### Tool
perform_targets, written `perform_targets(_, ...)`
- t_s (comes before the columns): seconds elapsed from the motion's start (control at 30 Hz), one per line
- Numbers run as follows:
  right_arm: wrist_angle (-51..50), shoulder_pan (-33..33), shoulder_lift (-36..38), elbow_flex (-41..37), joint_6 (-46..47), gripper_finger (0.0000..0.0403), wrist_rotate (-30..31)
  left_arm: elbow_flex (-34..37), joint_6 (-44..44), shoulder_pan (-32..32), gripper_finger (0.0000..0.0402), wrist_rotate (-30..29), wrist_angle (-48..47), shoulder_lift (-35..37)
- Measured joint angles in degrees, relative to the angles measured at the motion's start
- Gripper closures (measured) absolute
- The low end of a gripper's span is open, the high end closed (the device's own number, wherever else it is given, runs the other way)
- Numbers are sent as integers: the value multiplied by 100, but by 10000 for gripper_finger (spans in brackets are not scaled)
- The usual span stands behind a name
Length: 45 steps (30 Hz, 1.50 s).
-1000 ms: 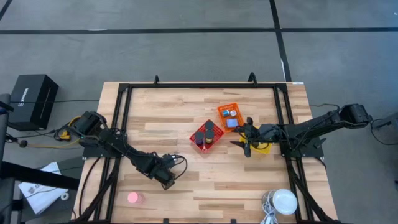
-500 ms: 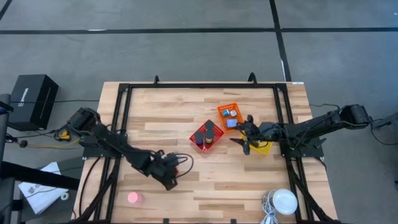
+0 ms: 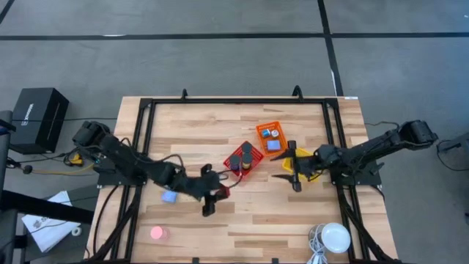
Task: Pick & Place Office items
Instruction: Put the red digital timer into the yellow bin
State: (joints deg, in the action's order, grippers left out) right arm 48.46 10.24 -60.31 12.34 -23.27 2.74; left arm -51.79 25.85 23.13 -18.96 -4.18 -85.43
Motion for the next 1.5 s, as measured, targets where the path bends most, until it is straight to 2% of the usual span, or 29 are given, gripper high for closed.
perform_targets(0.13, -151, 336, -115, 321, -1033, 148, -135, 2, -56, -543, 243, 1177, 791, -263)
perform_targets(0.2, -408, 447, -283, 585, -1368, 148, -133, 2, -230, -722, 242, 1515, 1160, -405)
perform_targets(0.47, -1496, 584, -1452, 1720, -1661, 148, -126, 4, -505, -1096, 242, 1786, 1480, -627)
perform_targets(0.57, -1698, 581, -1978, 2079, -2118, 148, -126, 4, -507, -1176, 242, 1962, 1508, -627)
perform_targets(0.8, -1674, 586, -3082, 2933, -2837, 148, -124, 4, -653, -1198, 242, 2238, 1512, -627)
perform_targets(1.03, -1711, 623, -3775, 3454, -3457, 152, -73, 4, -643, -1198, 242, 2350, 1508, -627)
perform_targets(1.2, -1806, 619, -4080, 3658, -3574, 188, 180, 4, -640, -1198, 242, 2349, 1509, -627)
perform_targets(1.5, -2111, 609, -4157, 3901, -3696, 304, 218, 7, -634, -1196, 240, 2371, 1435, -634)
